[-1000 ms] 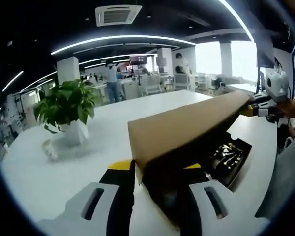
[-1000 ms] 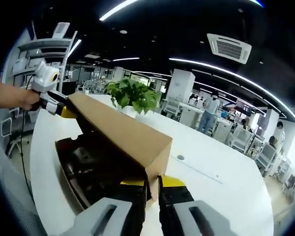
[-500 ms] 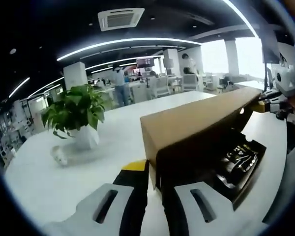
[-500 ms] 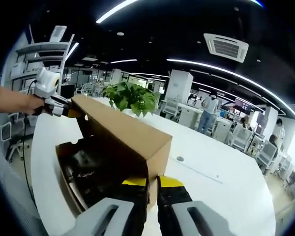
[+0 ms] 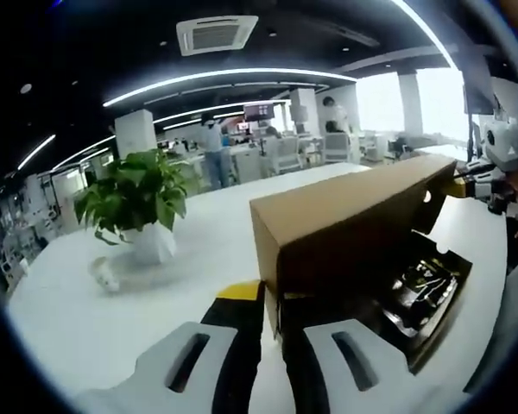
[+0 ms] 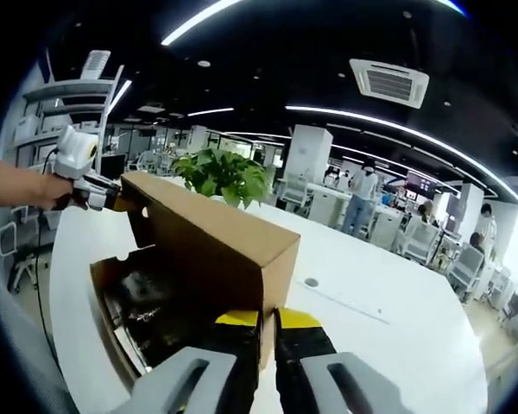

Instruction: Operate the shoe box by opening the lid, removing the specified soft item, and placing it in the target area until the item is outside and the box remains undamaged.

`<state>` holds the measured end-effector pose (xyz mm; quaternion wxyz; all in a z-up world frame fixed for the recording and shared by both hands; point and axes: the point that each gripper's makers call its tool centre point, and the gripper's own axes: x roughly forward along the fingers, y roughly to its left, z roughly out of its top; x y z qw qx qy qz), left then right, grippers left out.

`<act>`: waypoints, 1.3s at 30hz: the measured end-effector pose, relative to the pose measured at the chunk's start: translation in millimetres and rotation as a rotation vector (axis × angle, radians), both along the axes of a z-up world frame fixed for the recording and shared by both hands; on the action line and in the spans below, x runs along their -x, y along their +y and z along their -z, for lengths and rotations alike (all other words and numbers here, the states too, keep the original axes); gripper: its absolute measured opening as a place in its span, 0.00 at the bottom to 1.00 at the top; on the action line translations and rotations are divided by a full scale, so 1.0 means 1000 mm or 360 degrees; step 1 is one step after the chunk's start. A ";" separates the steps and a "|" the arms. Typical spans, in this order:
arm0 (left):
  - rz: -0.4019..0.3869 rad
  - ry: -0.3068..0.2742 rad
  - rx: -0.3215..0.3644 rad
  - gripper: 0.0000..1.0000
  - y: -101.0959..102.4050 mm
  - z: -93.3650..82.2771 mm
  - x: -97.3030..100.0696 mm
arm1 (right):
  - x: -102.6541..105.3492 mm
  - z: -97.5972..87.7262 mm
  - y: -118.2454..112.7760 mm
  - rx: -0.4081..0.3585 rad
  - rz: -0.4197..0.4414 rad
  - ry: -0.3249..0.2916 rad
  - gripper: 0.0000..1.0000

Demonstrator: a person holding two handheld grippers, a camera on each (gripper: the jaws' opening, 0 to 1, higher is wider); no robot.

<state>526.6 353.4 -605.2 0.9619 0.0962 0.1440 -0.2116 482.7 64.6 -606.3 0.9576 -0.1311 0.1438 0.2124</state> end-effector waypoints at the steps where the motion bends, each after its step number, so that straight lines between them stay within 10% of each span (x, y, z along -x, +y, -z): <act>1: 0.0011 0.0008 -0.0013 0.06 -0.001 0.002 0.000 | -0.001 -0.001 -0.001 -0.0002 0.0005 0.0002 0.00; 39: -0.0121 0.0184 -0.0016 0.03 0.005 0.073 -0.011 | -0.022 -0.004 -0.005 -0.0017 0.0033 0.0003 0.00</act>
